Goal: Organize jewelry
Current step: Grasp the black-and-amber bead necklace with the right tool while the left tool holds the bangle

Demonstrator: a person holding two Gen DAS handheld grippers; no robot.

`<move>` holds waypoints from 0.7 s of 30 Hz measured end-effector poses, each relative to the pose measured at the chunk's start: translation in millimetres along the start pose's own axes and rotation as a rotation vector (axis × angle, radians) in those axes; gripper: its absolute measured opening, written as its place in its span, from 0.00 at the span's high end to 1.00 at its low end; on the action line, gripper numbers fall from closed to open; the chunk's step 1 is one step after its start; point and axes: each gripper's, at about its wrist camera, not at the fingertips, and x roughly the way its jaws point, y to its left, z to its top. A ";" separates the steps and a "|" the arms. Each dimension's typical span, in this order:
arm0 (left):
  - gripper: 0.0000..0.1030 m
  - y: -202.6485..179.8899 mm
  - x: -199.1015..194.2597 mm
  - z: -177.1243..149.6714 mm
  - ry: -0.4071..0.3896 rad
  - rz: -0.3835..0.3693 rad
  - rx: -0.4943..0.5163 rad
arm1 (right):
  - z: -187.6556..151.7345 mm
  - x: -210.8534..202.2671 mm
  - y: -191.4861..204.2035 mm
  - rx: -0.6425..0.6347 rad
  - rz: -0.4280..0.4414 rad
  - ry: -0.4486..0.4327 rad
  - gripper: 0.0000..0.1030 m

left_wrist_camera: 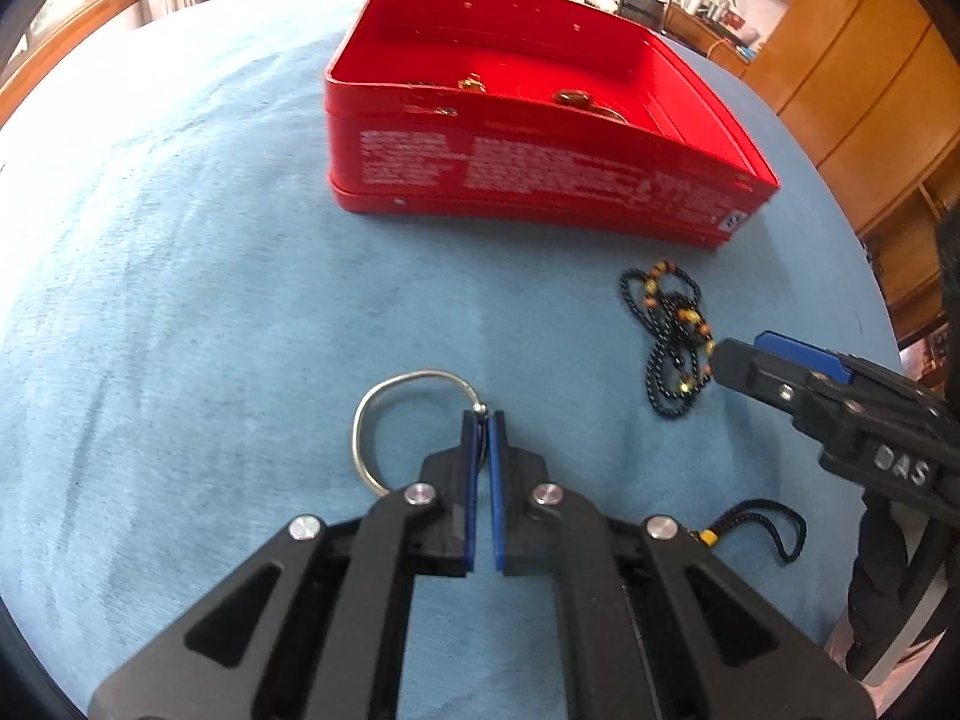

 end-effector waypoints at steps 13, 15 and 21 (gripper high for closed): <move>0.98 19.8 -5.7 11.4 -0.018 0.002 -0.041 | 13.3 38.3 33.8 -0.140 -0.140 0.016 0.42; 0.98 21.3 -6.1 13.5 -0.024 0.005 -0.045 | 10.7 37.5 37.6 -0.163 -0.122 0.009 0.57; 0.98 25.4 -9.9 15.6 -0.034 -0.002 -0.057 | 3.7 31.6 34.1 -0.170 -0.053 0.005 0.82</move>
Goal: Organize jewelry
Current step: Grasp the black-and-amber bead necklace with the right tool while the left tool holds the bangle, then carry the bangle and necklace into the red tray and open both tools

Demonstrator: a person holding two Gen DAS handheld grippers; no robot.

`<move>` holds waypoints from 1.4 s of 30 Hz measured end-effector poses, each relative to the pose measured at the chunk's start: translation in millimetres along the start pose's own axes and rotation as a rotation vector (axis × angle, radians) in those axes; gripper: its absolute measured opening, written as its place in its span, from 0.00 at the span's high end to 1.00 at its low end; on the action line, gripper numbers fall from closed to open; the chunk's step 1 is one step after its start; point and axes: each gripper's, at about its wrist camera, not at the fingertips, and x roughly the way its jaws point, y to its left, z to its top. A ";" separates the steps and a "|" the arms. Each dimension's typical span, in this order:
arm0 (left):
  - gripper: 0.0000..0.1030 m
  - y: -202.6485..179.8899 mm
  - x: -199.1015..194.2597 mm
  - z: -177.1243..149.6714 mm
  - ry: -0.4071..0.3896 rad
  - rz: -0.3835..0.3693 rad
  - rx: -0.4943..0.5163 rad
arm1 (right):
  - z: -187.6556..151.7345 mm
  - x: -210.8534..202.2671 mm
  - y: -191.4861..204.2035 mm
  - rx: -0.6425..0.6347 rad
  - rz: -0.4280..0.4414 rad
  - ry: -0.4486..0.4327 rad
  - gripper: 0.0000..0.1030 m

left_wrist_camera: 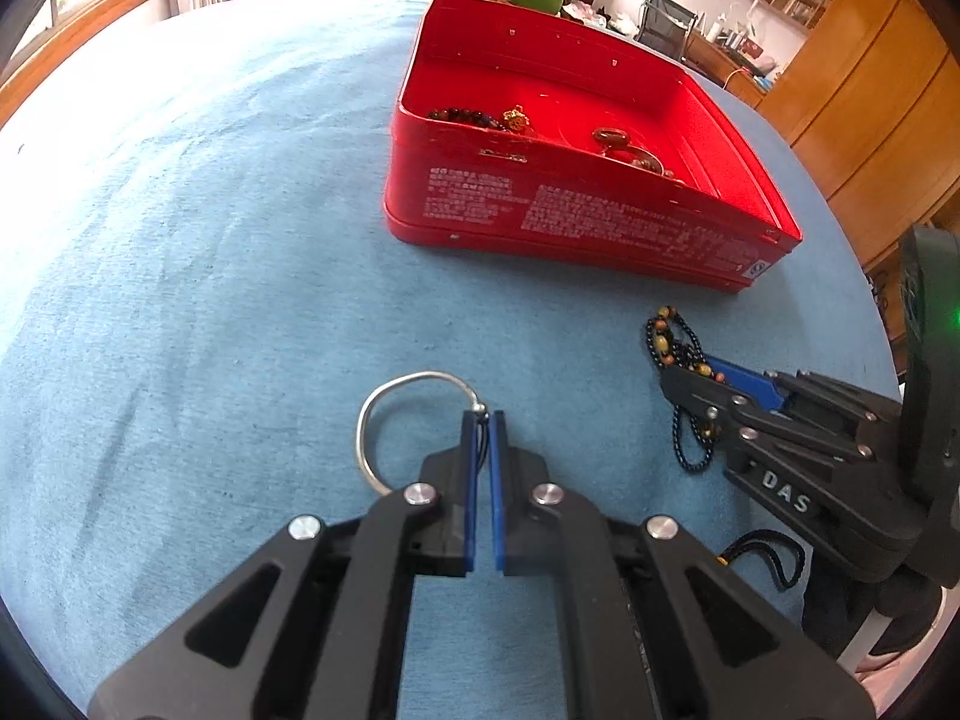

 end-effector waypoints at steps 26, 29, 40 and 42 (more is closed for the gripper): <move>1.00 -21.5 -60.2 5.4 -0.100 -0.107 0.042 | -17.4 -124.6 -15.1 0.026 0.176 -0.219 0.88; 1.00 -22.8 -62.6 6.8 -0.103 -0.116 0.045 | -14.3 -120.4 -15.8 0.033 0.182 -0.208 0.88; 0.99 -24.5 -72.7 23.1 -0.101 -0.074 0.090 | 8.7 -130.1 -22.0 0.038 0.210 -0.243 0.88; 0.88 -16.2 -56.6 22.1 -0.035 -0.062 0.091 | 7.2 -121.6 -23.7 0.047 0.215 -0.225 0.88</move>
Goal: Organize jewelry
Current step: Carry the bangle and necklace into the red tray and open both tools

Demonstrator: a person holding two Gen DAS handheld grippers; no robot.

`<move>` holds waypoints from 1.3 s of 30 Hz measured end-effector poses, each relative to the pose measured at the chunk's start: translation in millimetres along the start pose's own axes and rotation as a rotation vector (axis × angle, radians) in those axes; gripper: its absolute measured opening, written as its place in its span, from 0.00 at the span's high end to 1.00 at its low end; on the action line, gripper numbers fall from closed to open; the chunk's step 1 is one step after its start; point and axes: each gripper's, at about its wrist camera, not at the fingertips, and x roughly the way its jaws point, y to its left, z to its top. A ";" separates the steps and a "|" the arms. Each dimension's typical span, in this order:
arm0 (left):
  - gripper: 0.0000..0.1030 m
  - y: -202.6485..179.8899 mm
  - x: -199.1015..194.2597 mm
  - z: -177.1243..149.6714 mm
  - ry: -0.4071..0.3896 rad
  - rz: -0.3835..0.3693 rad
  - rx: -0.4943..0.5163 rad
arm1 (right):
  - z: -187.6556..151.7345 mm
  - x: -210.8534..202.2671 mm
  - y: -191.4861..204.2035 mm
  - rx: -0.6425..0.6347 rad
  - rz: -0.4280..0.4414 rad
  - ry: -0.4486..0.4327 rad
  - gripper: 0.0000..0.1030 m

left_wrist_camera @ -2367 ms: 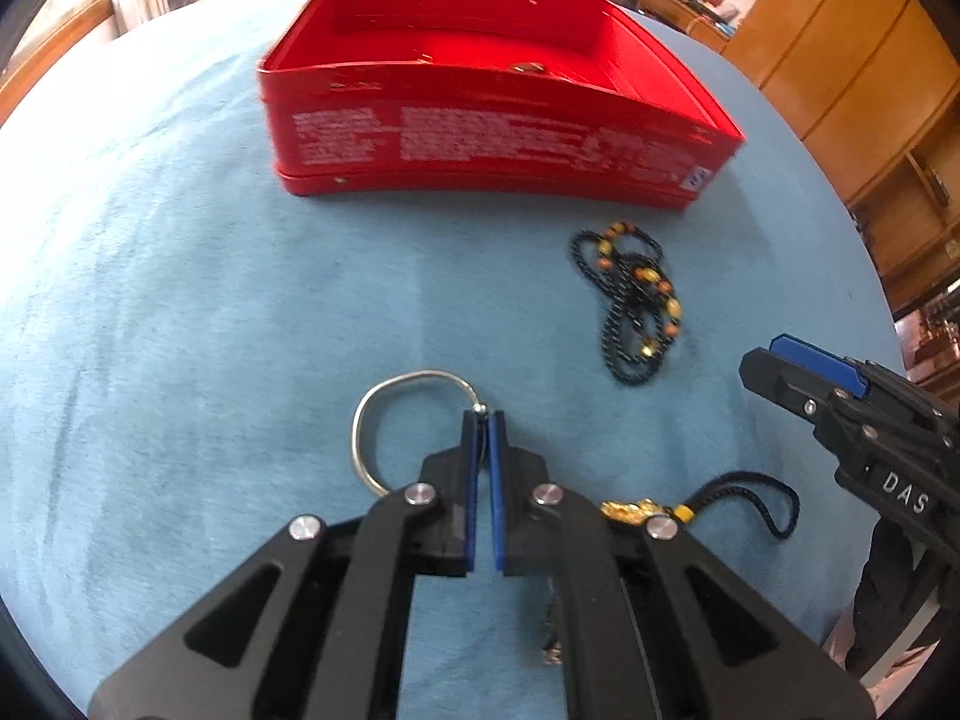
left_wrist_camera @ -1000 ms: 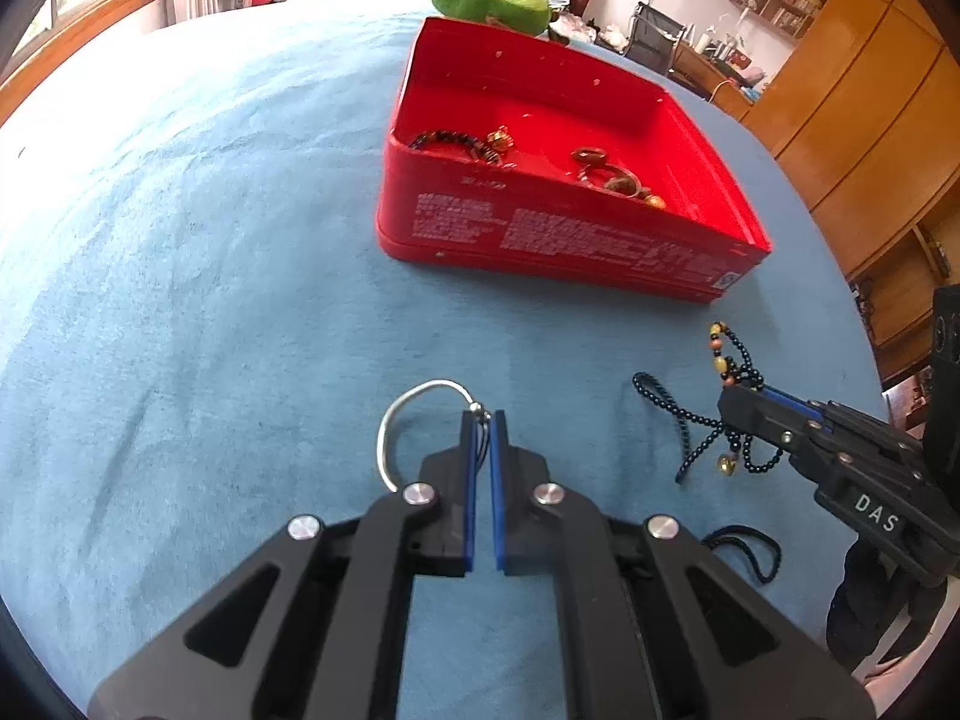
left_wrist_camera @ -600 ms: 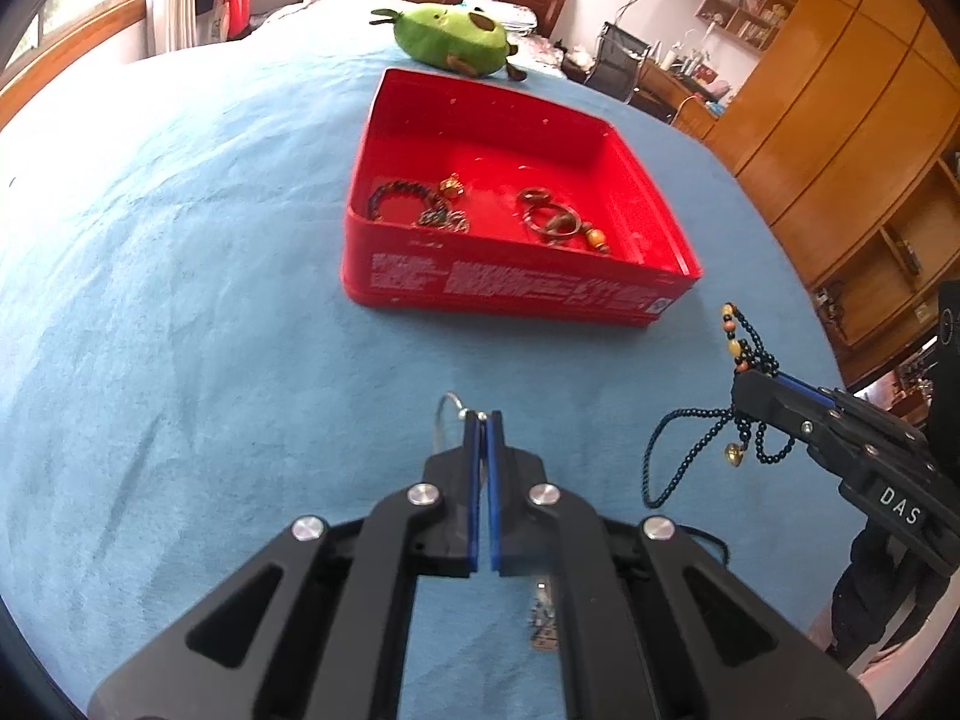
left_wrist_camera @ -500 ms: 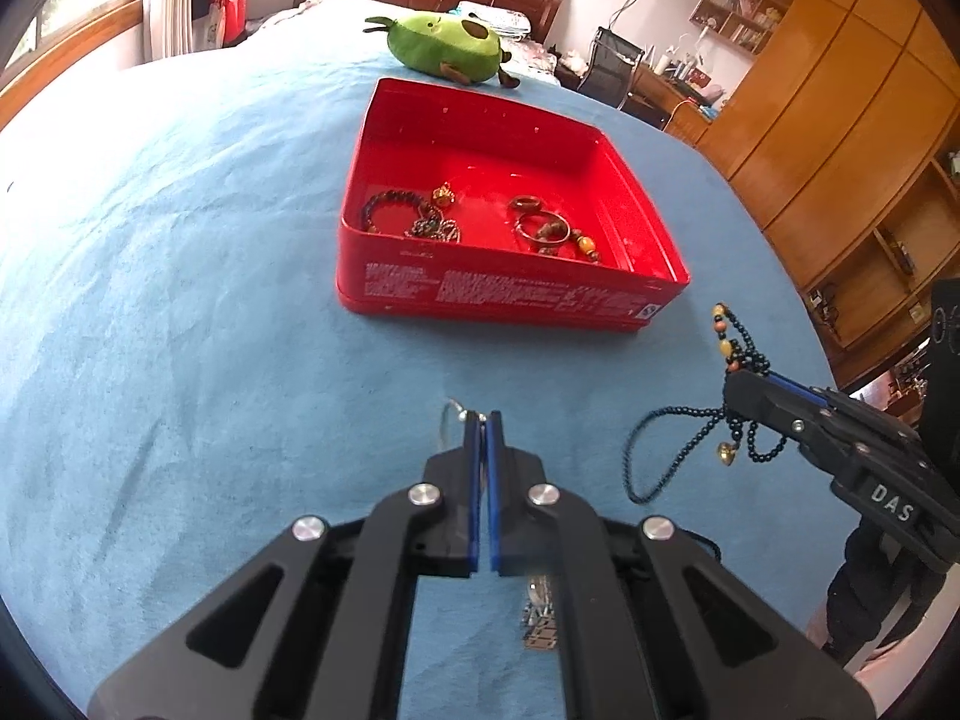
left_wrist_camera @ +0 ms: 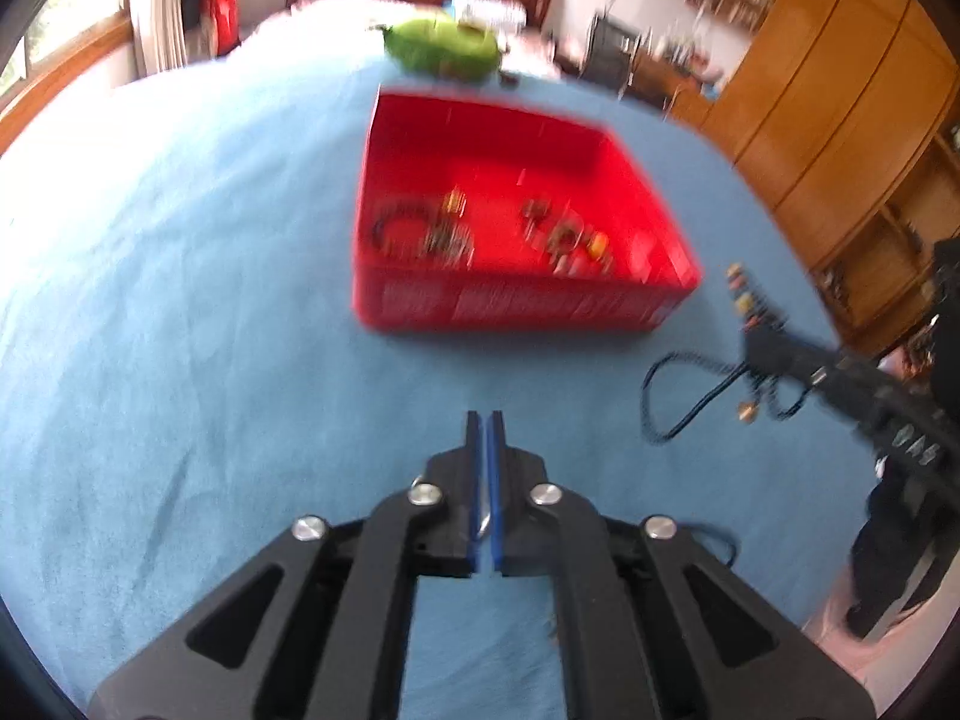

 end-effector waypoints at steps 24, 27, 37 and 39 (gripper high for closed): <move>0.96 10.2 67.0 -26.4 0.164 0.115 0.023 | -5.5 22.8 -9.7 0.024 0.012 0.040 0.88; 0.96 9.9 62.8 -27.2 0.147 0.108 0.009 | -5.6 22.6 -10.9 0.032 0.015 0.040 0.88; 0.96 0.5 -8.4 -6.8 -0.040 0.039 0.012 | 3.5 6.8 -8.3 0.023 0.027 0.002 0.88; 0.96 0.5 -19.6 4.8 -0.066 0.034 0.016 | 10.7 1.2 -6.7 0.017 0.026 -0.014 0.88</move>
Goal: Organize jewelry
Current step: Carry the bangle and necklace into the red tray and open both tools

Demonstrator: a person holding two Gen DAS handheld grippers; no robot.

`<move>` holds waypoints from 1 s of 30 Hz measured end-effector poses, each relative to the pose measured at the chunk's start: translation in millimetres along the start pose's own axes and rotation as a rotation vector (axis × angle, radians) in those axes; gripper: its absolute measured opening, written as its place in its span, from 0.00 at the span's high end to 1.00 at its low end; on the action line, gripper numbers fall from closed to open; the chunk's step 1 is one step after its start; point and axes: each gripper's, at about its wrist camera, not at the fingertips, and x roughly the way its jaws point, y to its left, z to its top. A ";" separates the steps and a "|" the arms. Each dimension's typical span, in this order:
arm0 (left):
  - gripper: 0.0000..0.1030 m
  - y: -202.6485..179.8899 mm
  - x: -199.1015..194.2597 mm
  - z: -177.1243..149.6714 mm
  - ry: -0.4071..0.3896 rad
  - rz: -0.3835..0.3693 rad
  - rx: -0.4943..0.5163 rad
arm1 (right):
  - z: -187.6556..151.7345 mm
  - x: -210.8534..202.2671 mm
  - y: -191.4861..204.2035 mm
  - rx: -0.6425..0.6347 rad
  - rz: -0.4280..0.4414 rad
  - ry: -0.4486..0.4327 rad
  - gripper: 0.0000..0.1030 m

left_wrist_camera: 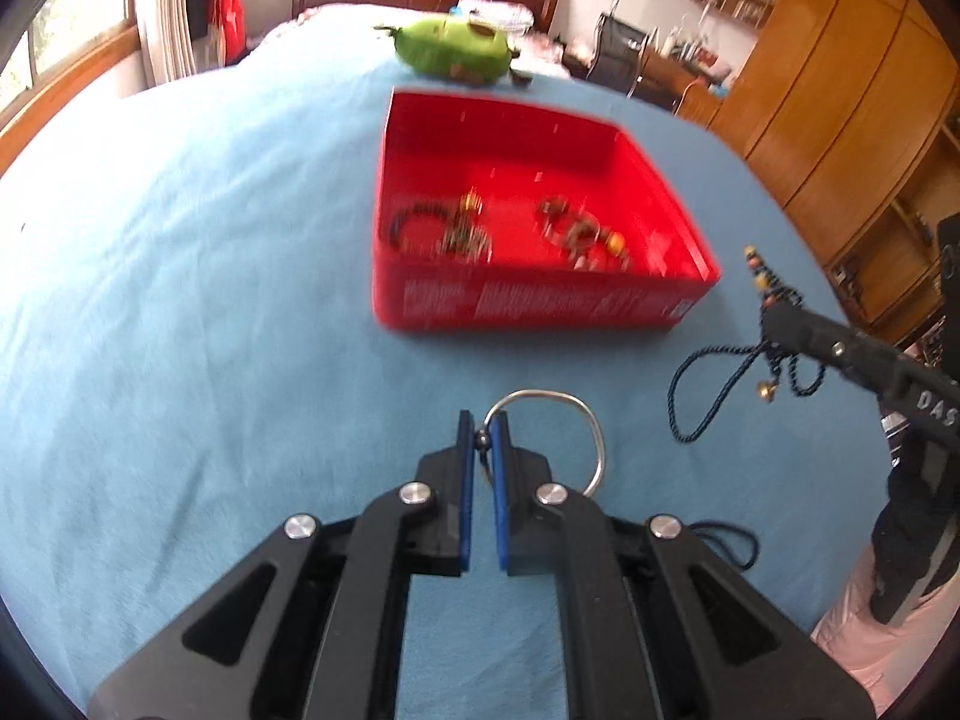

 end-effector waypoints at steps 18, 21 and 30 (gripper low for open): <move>0.96 -8.0 52.9 122.0 -0.075 -0.018 -0.077 | 103.8 52.5 -37.9 0.044 -0.020 -0.073 0.88; 0.96 -4.9 82.6 132.2 -0.031 -0.004 -0.082 | 108.8 82.2 -46.8 0.037 -0.056 -0.025 0.88; 0.96 1.8 134.8 136.0 0.052 0.016 -0.084 | 100.1 128.1 -56.6 0.037 -0.112 0.065 0.88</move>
